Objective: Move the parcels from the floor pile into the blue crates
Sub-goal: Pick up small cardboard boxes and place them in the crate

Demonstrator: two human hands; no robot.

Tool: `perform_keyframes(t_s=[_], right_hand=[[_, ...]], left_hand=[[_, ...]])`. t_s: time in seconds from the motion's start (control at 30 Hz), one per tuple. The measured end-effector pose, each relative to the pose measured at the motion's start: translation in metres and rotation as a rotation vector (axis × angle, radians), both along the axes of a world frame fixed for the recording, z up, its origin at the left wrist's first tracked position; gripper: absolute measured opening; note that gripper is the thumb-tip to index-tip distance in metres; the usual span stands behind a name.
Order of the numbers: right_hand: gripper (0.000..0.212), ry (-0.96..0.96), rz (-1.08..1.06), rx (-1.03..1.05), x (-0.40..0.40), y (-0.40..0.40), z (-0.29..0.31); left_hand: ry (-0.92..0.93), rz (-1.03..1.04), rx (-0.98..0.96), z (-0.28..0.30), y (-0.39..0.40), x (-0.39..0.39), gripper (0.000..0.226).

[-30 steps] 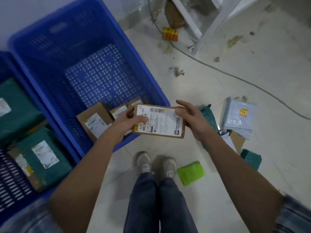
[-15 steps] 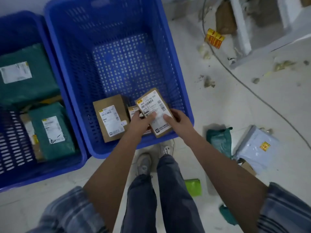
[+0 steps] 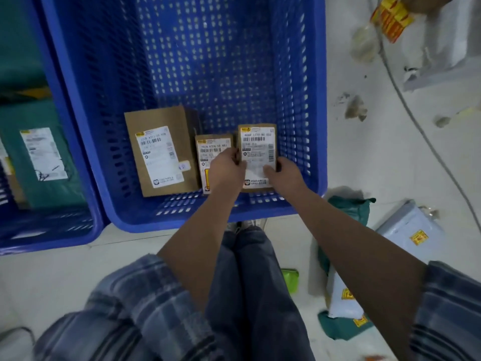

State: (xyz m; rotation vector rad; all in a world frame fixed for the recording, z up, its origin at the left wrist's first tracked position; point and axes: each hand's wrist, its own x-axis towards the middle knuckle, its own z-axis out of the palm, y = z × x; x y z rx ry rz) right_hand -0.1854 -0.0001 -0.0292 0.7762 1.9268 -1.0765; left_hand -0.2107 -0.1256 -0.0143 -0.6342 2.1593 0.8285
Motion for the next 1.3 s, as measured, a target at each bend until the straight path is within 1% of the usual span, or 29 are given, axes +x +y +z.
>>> perform_keyframes(t_s=[0.07, 0.23, 0.4, 0.53, 0.6, 0.67, 0.7, 0.77, 0.83, 0.9, 0.97, 1.0, 1.03, 1.07, 1.13, 1.17, 1.23, 1.3], right_hand=[[0.033, 0.016, 0.049, 0.038, 0.003, 0.001, -0.005], [0.032, -0.003, 0.217, 0.075, 0.005, 0.0, -0.014], [0.032, -0.066, 0.35, 0.141, -0.002, 0.0, -0.02], [0.029, -0.132, 0.417, 0.167, -0.008, -0.001, -0.015], [0.026, -0.156, 0.427, 0.198, -0.009, -0.002, -0.004], [0.026, -0.134, 0.403, 0.277, -0.008, -0.001, 0.013], [0.026, -0.086, 0.374, 0.32, -0.007, 0.0, 0.024], [0.026, 0.061, 0.282, 0.352, -0.002, 0.005, 0.046], [0.023, 0.212, 0.185, 0.338, 0.005, 0.012, 0.067], [0.018, 0.329, 0.053, 0.401, 0.015, 0.023, 0.082], [0.015, 0.307, -0.222, 0.512, 0.03, 0.036, 0.09], [0.016, 0.238, -0.397, 0.553, 0.043, 0.043, 0.086], [0.02, 0.132, -0.569, 0.573, 0.06, 0.049, 0.081], [0.027, 0.001, -0.727, 0.544, 0.081, 0.054, 0.076], [0.042, -0.211, -0.999, 0.342, 0.135, 0.059, 0.067], [0.043, -0.301, -1.09, 0.239, 0.163, 0.058, 0.067], [0.04, -0.433, -1.151, 0.144, 0.222, 0.053, 0.069], [0.032, -0.478, -1.201, 0.131, 0.271, 0.046, 0.077]], left_hand=[[0.009, -0.063, -0.062, -0.007, 0.001, 0.003, 0.027], [-0.022, -0.137, -0.175, -0.019, -0.003, 0.011, 0.016], [-0.114, -0.189, -0.229, -0.027, -0.002, 0.011, 0.022], [-0.144, -0.25, -0.242, -0.026, -0.004, 0.007, 0.023], [-0.149, -0.209, -0.208, -0.022, -0.01, 0.007, 0.021], [-0.165, -0.07, -0.119, -0.015, -0.015, 0.006, 0.018], [-0.167, 0.003, -0.074, -0.01, -0.018, 0.005, 0.017], [-0.15, 0.087, -0.001, 0.002, -0.021, 0.0, 0.015], [-0.104, 0.162, 0.077, 0.016, -0.022, -0.007, 0.015], [-0.044, 0.272, 0.127, 0.028, -0.018, -0.013, 0.017], [0.038, 0.438, 0.17, 0.04, -0.007, -0.017, 0.021], [0.086, 0.474, 0.2, 0.046, 0.0, -0.017, 0.022], [0.127, 0.45, 0.24, 0.053, 0.009, -0.013, 0.022], [0.161, 0.374, 0.287, 0.06, 0.021, -0.004, 0.022], [0.222, 0.16, 0.369, 0.078, 0.045, 0.024, 0.018], [0.241, 0.052, 0.407, 0.085, 0.056, 0.039, 0.016], [0.211, -0.162, 0.475, 0.089, 0.076, 0.074, 0.013], [0.115, -0.305, 0.485, 0.083, 0.093, 0.108, 0.013]])
